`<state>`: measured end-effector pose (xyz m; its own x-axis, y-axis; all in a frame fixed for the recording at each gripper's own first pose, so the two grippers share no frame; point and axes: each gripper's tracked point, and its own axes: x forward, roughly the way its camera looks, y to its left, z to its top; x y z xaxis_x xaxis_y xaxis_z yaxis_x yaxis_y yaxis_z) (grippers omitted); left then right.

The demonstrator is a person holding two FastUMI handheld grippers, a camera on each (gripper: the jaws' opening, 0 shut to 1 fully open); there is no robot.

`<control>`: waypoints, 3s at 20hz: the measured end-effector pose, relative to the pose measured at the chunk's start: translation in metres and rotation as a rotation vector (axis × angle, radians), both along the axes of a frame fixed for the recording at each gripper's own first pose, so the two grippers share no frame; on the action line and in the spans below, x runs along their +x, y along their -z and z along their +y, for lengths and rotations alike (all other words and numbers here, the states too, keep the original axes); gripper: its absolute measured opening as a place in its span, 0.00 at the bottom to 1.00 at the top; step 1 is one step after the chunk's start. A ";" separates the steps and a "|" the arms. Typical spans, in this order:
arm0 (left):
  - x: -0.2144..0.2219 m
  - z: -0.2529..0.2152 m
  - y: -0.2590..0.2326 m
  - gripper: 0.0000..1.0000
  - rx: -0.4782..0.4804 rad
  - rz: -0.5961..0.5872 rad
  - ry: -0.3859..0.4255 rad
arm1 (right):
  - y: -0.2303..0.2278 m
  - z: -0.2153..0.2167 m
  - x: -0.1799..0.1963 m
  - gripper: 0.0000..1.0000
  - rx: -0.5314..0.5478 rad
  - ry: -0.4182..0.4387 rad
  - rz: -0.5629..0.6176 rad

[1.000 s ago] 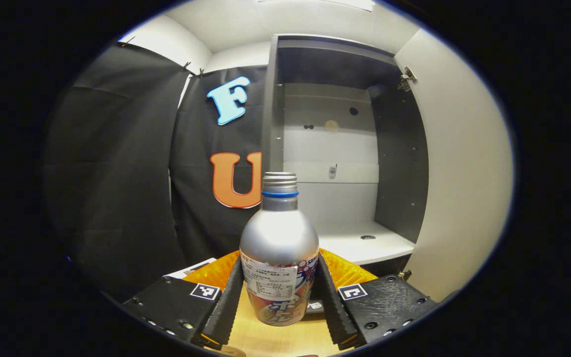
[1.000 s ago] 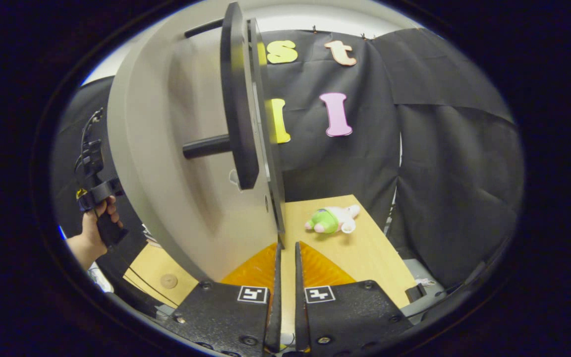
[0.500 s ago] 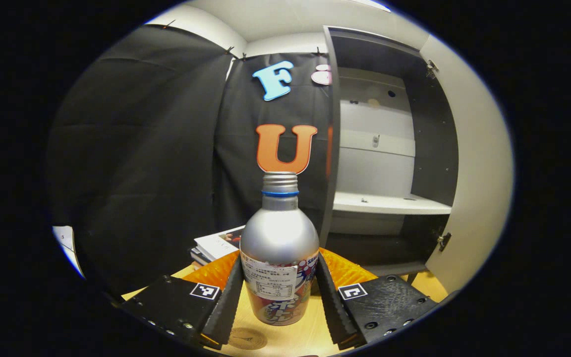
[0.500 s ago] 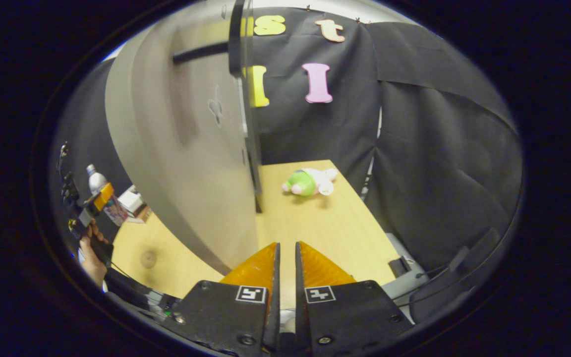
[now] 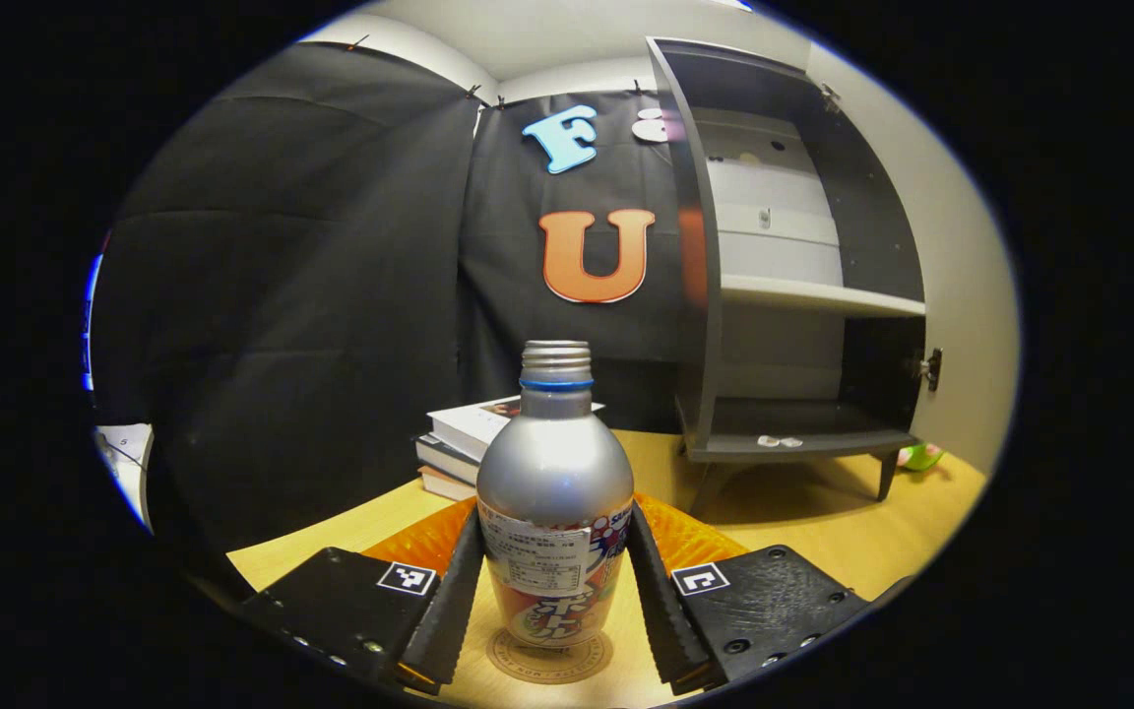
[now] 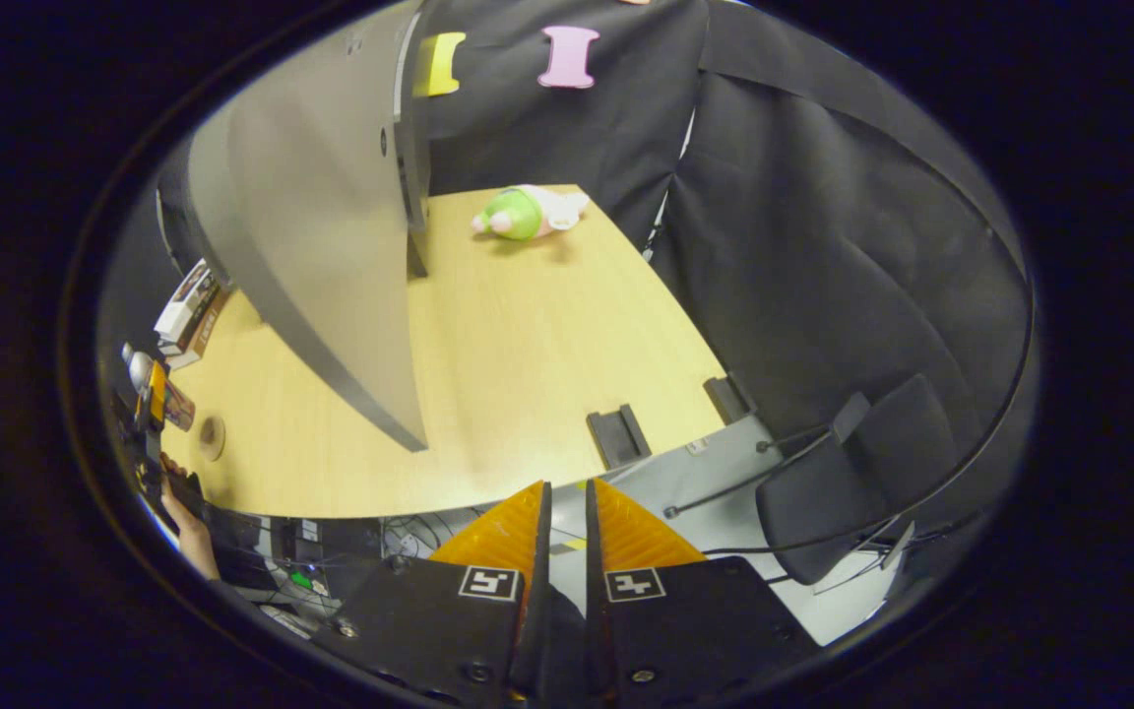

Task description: Open the cabinet door with the right hand, grasp the bottle in the cabinet with the left hand and place it on the coaster, then close the cabinet door with the right hand.

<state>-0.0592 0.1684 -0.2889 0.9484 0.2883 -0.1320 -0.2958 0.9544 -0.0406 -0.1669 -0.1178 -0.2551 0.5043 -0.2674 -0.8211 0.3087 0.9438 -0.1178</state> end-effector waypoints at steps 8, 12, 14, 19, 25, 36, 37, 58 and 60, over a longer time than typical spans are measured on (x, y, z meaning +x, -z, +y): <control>-0.004 -0.003 0.033 0.72 -0.032 -0.008 0.049 | 0.004 0.017 0.000 0.19 0.008 0.008 0.040; 0.001 -0.011 0.037 0.75 -0.017 -0.025 0.074 | 0.000 0.016 0.003 0.24 0.005 0.005 0.046; 0.000 -0.012 0.037 0.77 -0.004 -0.032 0.068 | 0.002 0.015 0.004 0.24 0.004 -0.005 0.051; -0.001 -0.007 0.051 0.80 -0.020 0.018 0.046 | 0.005 0.017 0.010 0.19 0.015 -0.030 0.050; -0.002 0.001 0.035 0.95 -0.007 -0.032 0.008 | 0.009 0.012 0.012 0.24 0.028 -0.035 0.054; -0.010 -0.005 -0.012 0.94 0.080 -0.032 0.056 | 0.031 0.028 0.022 0.19 0.141 -0.034 0.025; -0.010 -0.003 -0.021 0.94 0.087 -0.035 0.061 | 0.035 0.028 0.020 0.19 0.163 -0.015 0.023; 0.003 -0.155 -0.297 0.94 0.038 -0.140 0.322 | -0.165 -0.066 0.134 0.63 0.009 -0.045 -0.701; 0.006 -0.169 -0.294 0.94 0.072 -0.127 0.342 | -0.196 -0.060 0.136 0.77 -0.016 -0.085 -0.756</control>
